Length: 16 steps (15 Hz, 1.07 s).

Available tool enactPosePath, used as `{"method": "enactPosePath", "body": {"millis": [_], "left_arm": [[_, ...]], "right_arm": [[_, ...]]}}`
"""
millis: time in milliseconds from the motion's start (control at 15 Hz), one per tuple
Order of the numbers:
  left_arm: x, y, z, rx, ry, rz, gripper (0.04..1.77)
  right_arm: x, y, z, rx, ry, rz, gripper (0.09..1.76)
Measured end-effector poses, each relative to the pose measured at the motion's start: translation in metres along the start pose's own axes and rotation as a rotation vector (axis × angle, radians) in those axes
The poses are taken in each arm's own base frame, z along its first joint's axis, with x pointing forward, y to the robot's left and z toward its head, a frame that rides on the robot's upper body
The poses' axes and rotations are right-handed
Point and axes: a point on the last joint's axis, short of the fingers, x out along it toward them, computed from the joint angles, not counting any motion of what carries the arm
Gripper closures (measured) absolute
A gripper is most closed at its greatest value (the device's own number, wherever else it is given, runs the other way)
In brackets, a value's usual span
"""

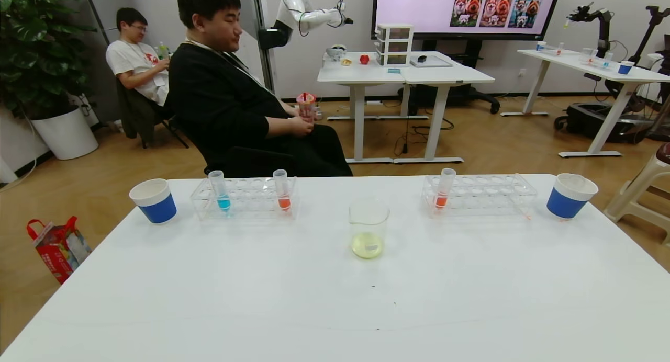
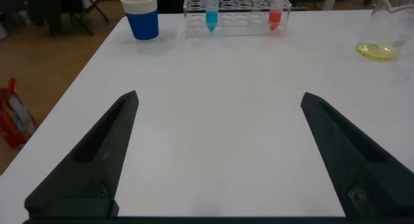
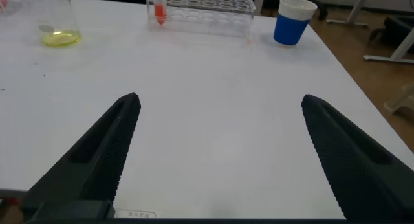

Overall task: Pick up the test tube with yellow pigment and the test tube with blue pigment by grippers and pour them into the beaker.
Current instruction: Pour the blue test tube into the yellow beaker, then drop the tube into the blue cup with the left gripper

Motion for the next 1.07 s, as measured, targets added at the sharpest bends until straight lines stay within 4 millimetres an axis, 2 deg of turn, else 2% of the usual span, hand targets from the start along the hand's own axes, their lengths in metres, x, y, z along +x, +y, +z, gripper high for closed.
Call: {"method": "enactPosePath", "body": {"millis": [867,1000,1067], "left_arm": [[0.0,0.0,0.001,0.004,0.012,-0.004,0.06],[-0.001,0.0,0.015,0.008,-0.001,-0.015,0.06],[0.0,0.0,0.029,0.009,-0.011,-0.021,0.06]], "right_arm": [[0.0,0.0,0.0,0.004,0.001,0.0,0.11],[0.0,0.0,0.0,0.004,0.001,0.0,0.11],[0.0,0.0,0.0,0.004,0.001,0.0,0.11]]}}
